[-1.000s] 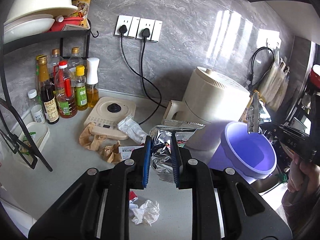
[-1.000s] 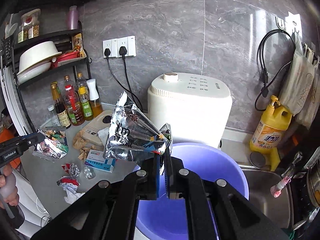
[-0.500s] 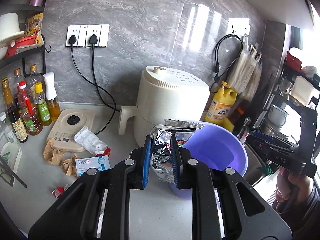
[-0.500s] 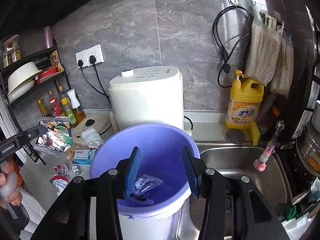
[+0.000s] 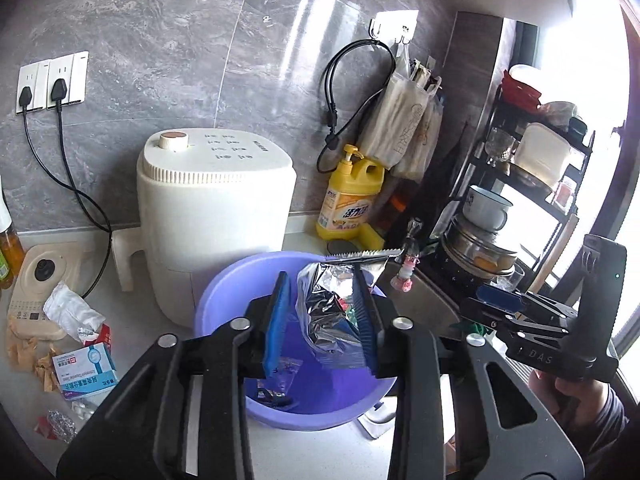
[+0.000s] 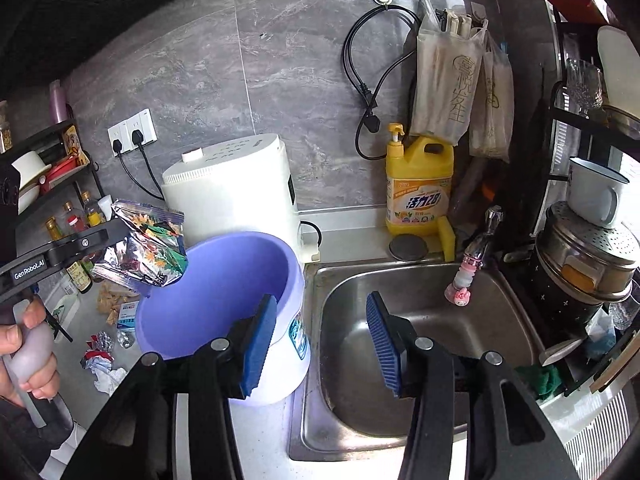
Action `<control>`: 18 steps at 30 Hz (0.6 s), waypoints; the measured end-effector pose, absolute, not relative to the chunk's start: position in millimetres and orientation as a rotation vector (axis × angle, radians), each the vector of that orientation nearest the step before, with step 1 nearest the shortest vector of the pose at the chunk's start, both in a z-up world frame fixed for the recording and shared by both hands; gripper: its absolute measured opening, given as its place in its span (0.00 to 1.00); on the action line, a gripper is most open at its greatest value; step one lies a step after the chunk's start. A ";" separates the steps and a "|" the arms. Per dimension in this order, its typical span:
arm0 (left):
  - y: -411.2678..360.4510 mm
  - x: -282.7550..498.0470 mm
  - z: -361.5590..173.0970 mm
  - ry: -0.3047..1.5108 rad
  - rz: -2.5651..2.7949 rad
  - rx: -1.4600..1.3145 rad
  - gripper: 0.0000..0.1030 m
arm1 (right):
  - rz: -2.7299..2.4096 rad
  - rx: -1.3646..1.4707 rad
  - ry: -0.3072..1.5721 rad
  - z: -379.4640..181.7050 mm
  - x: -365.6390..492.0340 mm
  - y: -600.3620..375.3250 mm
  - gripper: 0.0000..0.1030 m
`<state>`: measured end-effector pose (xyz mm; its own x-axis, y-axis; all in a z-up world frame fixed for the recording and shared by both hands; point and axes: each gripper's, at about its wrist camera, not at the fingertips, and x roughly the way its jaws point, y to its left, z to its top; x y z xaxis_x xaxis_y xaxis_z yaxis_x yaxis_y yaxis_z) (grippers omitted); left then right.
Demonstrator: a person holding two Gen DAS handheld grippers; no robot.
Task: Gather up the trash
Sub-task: 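Withdraw the right tool from the bucket back to the counter trash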
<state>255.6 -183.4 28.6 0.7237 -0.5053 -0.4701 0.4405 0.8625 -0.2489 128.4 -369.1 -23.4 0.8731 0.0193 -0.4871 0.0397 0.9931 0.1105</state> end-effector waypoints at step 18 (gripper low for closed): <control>-112.6 231.2 12.1 0.552 -0.343 -0.185 0.94 | 0.171 0.002 0.503 -17.4 141.0 -304.5 0.80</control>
